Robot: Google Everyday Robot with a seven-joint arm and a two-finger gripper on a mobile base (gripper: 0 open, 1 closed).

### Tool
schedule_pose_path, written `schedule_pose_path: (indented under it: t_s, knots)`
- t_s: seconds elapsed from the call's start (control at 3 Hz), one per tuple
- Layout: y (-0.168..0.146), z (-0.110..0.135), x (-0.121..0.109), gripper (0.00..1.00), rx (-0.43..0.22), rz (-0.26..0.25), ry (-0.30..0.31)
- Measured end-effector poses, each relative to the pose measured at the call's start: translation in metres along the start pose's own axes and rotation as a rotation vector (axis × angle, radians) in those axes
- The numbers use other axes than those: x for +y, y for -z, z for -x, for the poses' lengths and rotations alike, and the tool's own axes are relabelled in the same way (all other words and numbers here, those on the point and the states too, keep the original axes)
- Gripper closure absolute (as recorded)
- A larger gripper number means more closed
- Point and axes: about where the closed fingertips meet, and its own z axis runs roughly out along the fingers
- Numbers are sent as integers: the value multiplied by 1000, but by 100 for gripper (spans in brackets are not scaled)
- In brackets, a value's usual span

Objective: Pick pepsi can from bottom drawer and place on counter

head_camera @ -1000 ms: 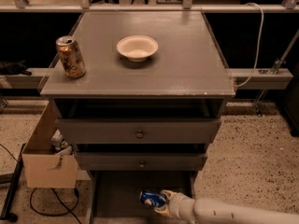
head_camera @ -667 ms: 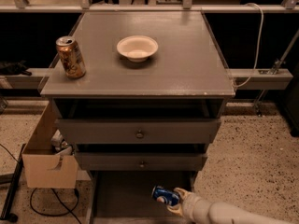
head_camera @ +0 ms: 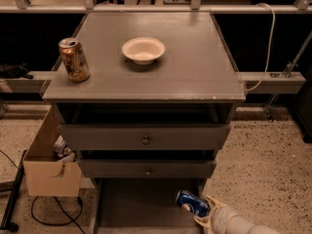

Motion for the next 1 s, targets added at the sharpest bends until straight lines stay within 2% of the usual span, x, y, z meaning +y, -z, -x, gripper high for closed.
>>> schedule_pose_path:
  t_s: [0.33,0.67,1.0]
  knots:
    - [53,38,-20,100,-34,-54,50]
    - [52,38,-19,100,-34,-53,50]
    - [65,54,-29,100,-71,-83,77]
